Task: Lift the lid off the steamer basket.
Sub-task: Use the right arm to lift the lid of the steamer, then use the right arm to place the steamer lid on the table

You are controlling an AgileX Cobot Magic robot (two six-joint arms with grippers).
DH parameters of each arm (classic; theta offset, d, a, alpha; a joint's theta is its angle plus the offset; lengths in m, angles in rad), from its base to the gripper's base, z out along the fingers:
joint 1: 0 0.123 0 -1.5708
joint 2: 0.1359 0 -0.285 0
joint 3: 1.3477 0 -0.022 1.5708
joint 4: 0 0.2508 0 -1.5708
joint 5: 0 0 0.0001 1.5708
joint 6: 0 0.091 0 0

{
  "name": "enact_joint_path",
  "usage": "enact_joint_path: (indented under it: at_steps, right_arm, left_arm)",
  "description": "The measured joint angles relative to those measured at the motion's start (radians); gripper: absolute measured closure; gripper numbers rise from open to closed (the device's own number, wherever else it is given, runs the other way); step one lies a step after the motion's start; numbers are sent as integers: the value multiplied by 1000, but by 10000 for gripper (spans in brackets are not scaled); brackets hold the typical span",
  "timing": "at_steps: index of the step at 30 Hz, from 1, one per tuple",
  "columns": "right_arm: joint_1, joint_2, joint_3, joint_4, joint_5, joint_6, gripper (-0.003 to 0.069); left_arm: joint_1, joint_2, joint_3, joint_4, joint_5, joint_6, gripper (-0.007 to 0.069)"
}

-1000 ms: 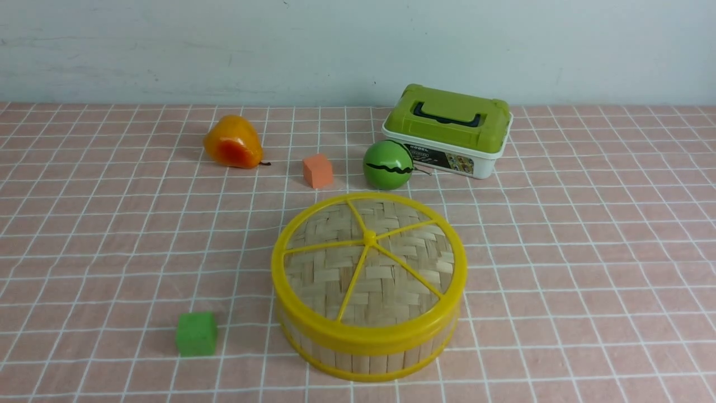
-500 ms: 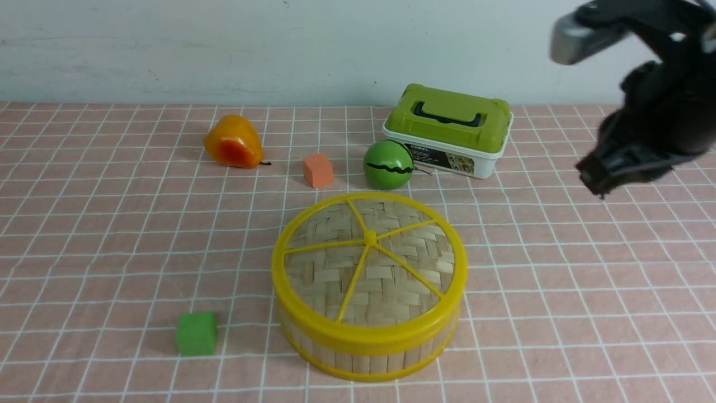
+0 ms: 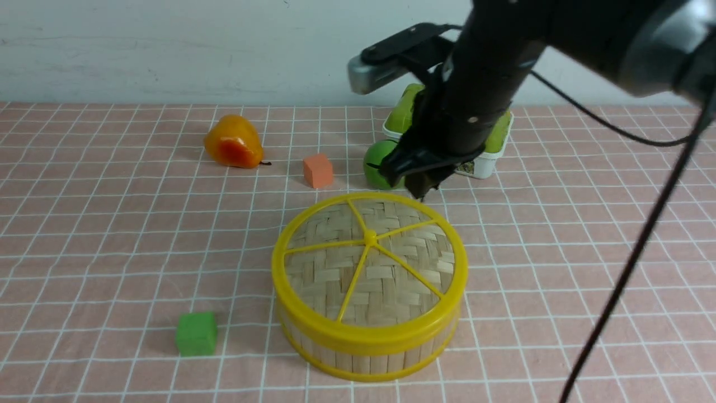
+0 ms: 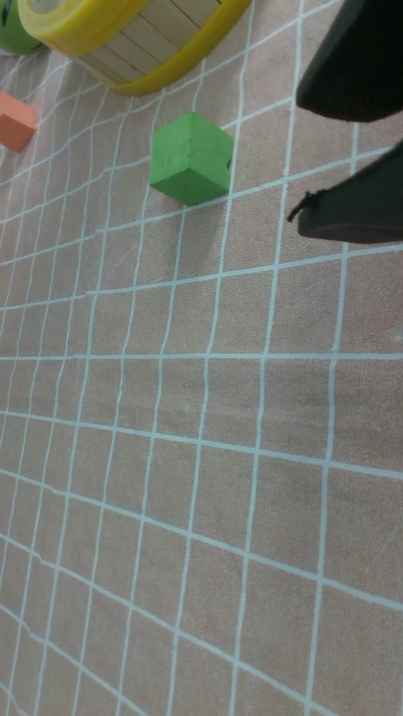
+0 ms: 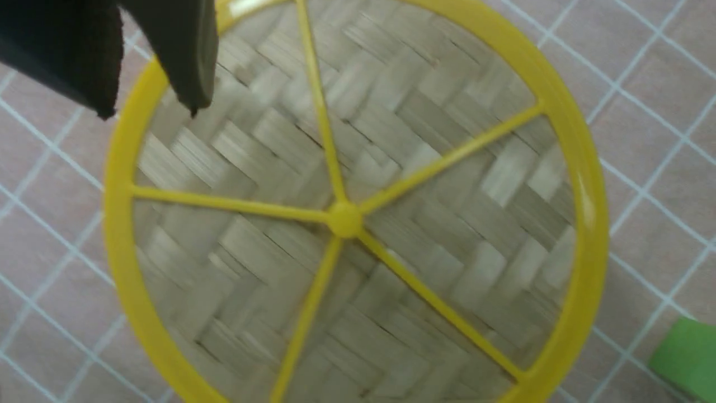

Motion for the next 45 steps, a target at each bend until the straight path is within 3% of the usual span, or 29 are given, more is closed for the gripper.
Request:
enact_joint_path:
  at_steps: [4,6,13,21,29,37,45]
  right_arm:
    - [27,89,-52,1,0,0,326]
    - [32,111,-57,4,-1,0,302]
    - [34,160,-60,25,-1,0,295]
    - [36,183,-61,63,-25,0,378]
    - [37,183,-63,60,-27,-17,578]
    - [37,150,-109,49,1,-32,578]
    - [-7,-78,-112,-40,2,-42,578]
  left_arm:
    - [0,0,0,0,0,0,386]
    - [0,0,0,0,0,0,386]
    - [0,0,0,0,0,0,386]
    - [0,0,0,0,0,0,386]
    - [0,0,0,0,0,0,386]
    - [0,0,0,0,0,0,386]
    - [0,0,0,0,0,0,386]
